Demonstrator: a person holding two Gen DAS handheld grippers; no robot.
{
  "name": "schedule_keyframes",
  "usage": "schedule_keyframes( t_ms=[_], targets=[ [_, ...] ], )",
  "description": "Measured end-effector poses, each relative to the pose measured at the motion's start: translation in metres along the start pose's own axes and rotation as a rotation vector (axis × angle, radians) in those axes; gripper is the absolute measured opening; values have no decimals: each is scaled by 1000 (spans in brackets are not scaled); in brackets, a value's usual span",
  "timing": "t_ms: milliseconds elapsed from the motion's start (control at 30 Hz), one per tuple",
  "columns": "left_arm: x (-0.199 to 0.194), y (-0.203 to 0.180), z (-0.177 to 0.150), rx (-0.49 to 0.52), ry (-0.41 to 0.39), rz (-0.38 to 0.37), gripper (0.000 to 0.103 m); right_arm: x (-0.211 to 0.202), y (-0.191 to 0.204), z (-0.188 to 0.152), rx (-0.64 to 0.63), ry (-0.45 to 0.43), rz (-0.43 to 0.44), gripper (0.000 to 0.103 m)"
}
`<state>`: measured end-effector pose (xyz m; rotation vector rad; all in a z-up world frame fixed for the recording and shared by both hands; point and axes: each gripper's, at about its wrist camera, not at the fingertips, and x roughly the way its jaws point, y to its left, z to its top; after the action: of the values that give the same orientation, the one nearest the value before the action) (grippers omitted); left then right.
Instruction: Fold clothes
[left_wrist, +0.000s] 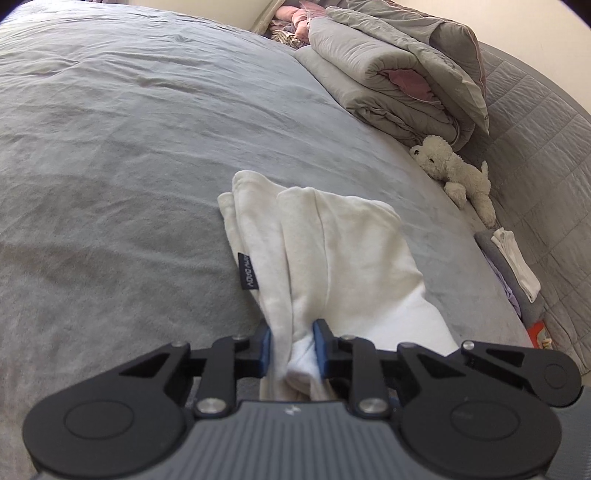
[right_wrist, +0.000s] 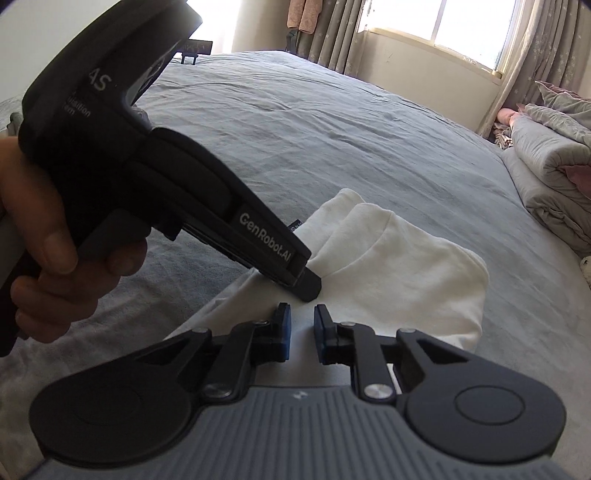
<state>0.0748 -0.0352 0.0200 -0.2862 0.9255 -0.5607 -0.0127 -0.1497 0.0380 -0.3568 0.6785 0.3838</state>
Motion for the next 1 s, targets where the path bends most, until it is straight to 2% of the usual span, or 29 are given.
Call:
schedule_keyframes(
  t_ms=[133,233,367,433,500,567,700,733,767,800,933,1000],
  targets=[
    [0,2,0,-9,2,-7,24,-10,6,0,-3,-20,7,16],
    [1,3,0,-9,2,-6,24,-18,16,-2,-17,-20,84,16],
    [2,2,-2,-6,4,5,24,-8,42,-16,-100,-7,72,16],
    [3,3,-3,-3,2,7,24,-6,54,-21,-158,-20,40,16],
    [2,3,-3,-1,-1,6,24,-7,56,-20,-152,-16,28,16],
    [2,3,-4,2,-3,6,24,-11,51,-17,-121,-16,36,16],
    [2,2,-4,10,-8,7,25,-30,40,-15,-142,-37,-4,15],
    [2,1,-4,11,-8,8,25,-35,37,-14,-147,-42,-14,21],
    [2,1,-4,10,-8,10,25,-40,35,-14,-152,-48,-24,32],
    [2,1,-4,10,-8,11,25,-46,28,-13,-142,-56,-40,33],
    [2,0,-5,10,-9,16,25,-64,-25,-16,46,-46,-43,33],
    [2,0,-5,9,-11,16,26,-69,-49,-24,131,-17,-22,28]
  ],
)
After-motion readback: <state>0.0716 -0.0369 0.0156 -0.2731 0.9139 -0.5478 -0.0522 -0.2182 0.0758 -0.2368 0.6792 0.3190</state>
